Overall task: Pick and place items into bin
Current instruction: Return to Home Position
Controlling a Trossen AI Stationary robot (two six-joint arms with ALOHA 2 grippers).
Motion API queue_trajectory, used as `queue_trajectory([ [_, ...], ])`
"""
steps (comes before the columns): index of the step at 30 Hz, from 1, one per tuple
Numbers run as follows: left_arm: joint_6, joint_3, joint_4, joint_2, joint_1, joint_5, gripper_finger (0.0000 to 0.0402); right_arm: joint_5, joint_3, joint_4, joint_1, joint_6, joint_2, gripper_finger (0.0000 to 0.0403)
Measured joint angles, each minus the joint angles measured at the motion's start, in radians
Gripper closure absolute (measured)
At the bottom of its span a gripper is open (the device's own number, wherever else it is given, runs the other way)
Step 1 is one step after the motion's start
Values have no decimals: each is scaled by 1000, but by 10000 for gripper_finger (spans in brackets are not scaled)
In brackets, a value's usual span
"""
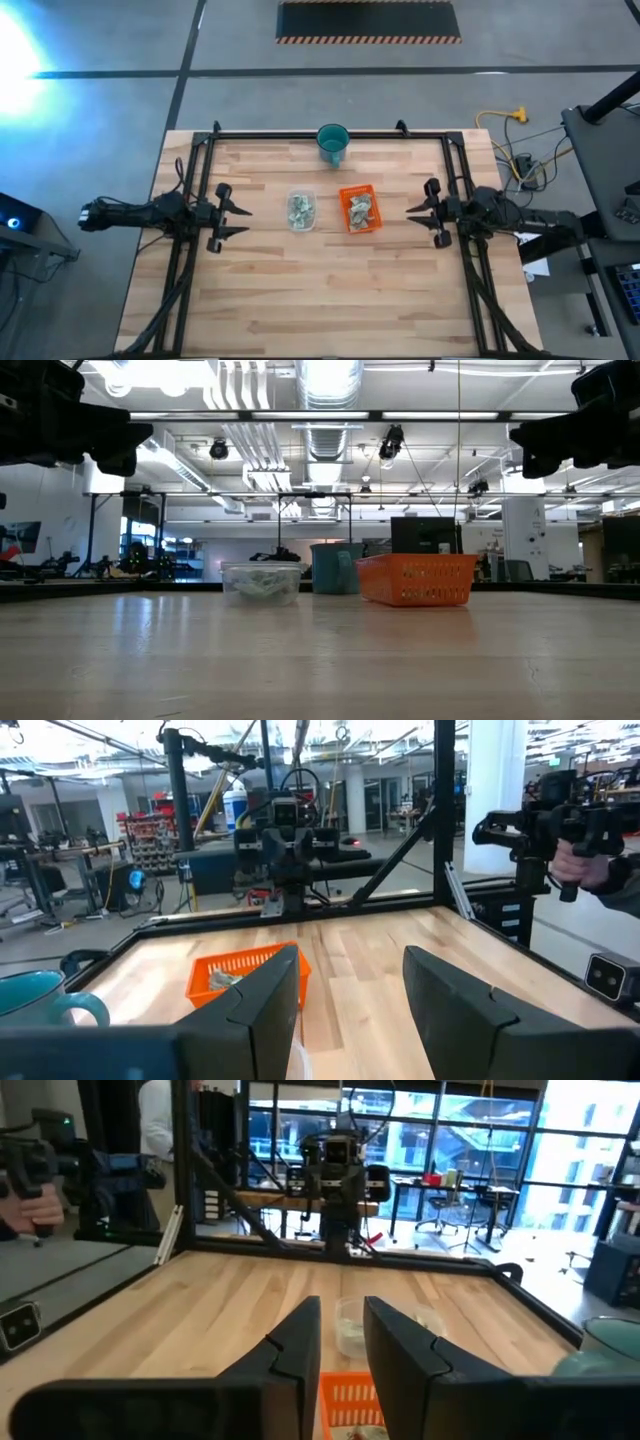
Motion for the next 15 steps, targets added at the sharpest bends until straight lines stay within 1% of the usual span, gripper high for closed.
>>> queue_trajectory([
  [7,1,0,-1,0,0,0,237,109,0,-35,109,-9,0,332],
  [12,10,-1,-1,1,-1,0,237,232,-1,-47,181,-14,0,324],
  [15,10,-1,-10,1,-1,0,237,241,-1,-45,189,-32,1,320],
])
